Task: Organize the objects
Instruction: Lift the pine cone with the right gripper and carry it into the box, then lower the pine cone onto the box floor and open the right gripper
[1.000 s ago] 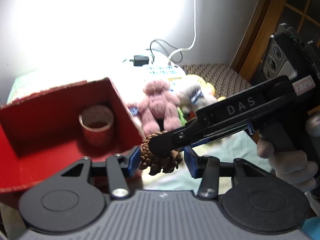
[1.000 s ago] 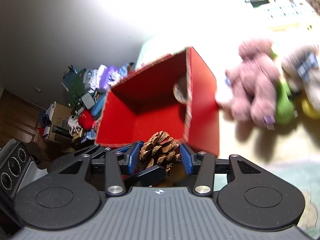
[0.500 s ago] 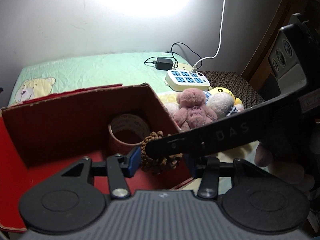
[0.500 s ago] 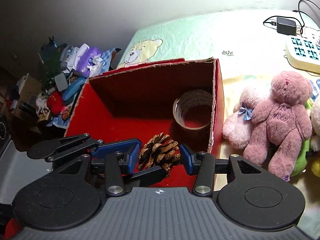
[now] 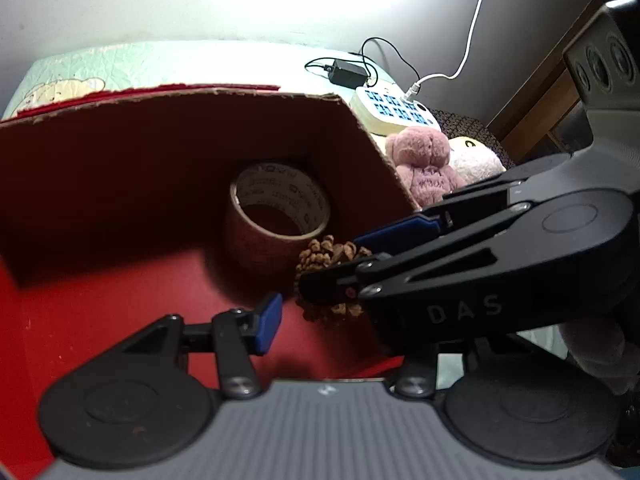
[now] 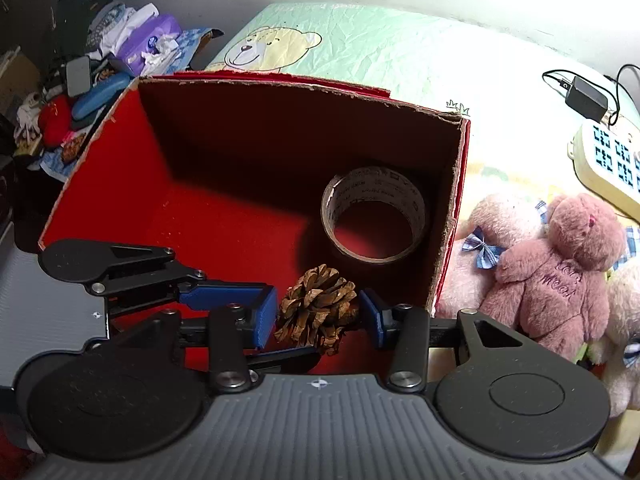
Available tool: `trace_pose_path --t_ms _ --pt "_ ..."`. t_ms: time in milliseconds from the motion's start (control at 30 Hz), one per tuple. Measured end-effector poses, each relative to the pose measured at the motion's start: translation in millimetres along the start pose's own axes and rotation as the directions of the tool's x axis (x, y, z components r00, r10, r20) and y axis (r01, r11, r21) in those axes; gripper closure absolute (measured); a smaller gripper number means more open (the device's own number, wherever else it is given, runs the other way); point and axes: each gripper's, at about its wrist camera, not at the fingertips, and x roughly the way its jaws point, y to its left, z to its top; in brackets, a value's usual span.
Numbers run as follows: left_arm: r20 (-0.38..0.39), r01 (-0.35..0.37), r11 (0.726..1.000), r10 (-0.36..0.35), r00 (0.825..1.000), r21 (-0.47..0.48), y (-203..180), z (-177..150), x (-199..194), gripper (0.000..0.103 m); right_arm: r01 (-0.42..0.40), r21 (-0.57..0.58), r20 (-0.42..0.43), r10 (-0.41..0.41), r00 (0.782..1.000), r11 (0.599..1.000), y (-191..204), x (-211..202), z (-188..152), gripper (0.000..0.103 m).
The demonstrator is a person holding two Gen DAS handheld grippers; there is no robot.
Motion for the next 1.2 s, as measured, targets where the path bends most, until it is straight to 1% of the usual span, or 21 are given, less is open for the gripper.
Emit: trace_pose_path --t_ms 100,200,300,433,567,700,833,967,1000,1100,1200 --pt "-0.010 0.003 1.000 -0.003 1.000 0.002 0.7 -1.8 2.3 0.053 0.023 -0.022 -0.017 -0.024 1.000 0.999 1.4 2.0 1.9 0.056" --pt "-0.020 0.001 1.000 -0.001 1.000 0.002 1.9 -2.0 3.8 0.052 0.031 -0.018 -0.028 -0.031 0.999 0.999 0.7 2.5 3.9 0.055" --pt "-0.030 0.008 1.000 -0.009 0.999 -0.009 4.4 -0.7 6.7 0.052 0.036 -0.014 -0.032 -0.037 0.999 0.999 0.8 2.8 5.2 0.055" --pt "-0.050 0.002 1.000 -0.002 0.999 -0.010 5.1 0.6 12.6 0.052 0.041 -0.003 -0.029 -0.042 0.999 0.999 0.7 0.2 5.0 0.055" --pt "-0.059 0.004 1.000 -0.005 0.998 -0.014 6.2 1.0 17.1 0.052 0.031 0.034 0.002 -0.031 1.000 0.999 -2.4 -4.7 1.1 0.055" --pt "-0.066 -0.013 1.000 0.013 0.998 -0.010 6.0 1.0 18.1 0.052 -0.009 0.104 0.069 0.002 0.998 0.995 -8.0 -7.3 -5.0 0.055" --pt "-0.046 -0.063 0.998 0.064 0.997 0.013 3.9 -0.4 9.5 0.051 -0.063 0.169 0.132 0.041 0.990 0.984 -13.5 -10.1 -8.9 0.057" --pt "-0.001 -0.143 0.989 0.143 0.990 0.047 1.7 -6.4 -8.4 0.046 -0.157 0.256 0.163 0.118 0.980 0.954 -21.0 -9.0 -3.2 0.061" --pt "0.014 -0.166 0.985 0.166 0.986 0.053 1.6 -8.2 -13.5 0.045 -0.180 0.270 0.167 0.138 0.976 0.946 -19.1 -8.1 -0.6 0.063" --pt "0.046 -0.241 0.969 0.239 0.970 0.057 4.8 -12.7 -24.7 0.043 -0.233 0.303 0.164 0.191 0.968 0.924 -10.4 -0.5 8.4 0.063" --pt "0.063 -0.305 0.952 0.302 0.951 0.039 12.1 -14.1 -32.3 0.043 -0.254 0.334 0.140 0.219 0.966 0.908 -0.8 14.5 17.6 0.063"
